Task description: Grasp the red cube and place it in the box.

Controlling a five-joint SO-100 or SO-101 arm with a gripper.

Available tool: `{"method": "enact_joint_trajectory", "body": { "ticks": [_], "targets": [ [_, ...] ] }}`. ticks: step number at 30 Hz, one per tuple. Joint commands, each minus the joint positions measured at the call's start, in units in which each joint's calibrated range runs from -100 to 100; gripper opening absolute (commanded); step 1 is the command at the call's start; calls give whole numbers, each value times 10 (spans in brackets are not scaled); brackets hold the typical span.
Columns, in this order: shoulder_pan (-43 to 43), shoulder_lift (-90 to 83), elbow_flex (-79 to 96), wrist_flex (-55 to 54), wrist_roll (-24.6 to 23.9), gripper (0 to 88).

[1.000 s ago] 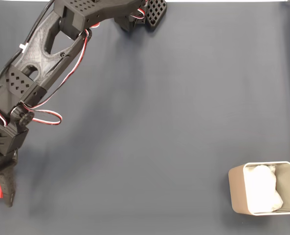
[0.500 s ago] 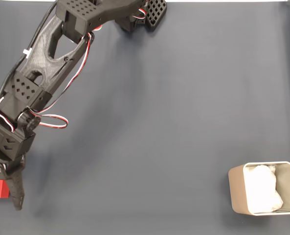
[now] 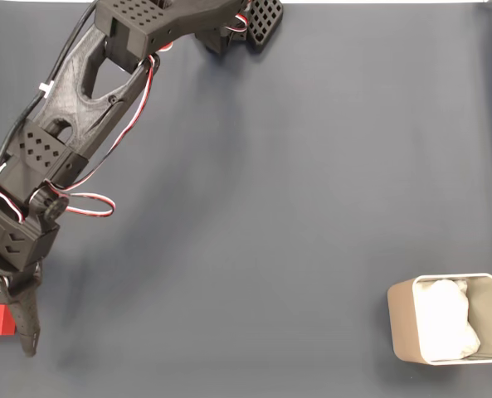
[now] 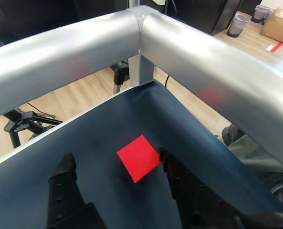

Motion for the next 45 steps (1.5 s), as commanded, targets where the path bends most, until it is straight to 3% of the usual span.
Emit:
{"method": "enact_joint_trajectory", "body": {
  "ticks": [1, 45],
  "targets": [
    [-5, -8, -8, -12, 0, 404],
    [22, 29, -14, -68, 11, 407]
  ]
}}
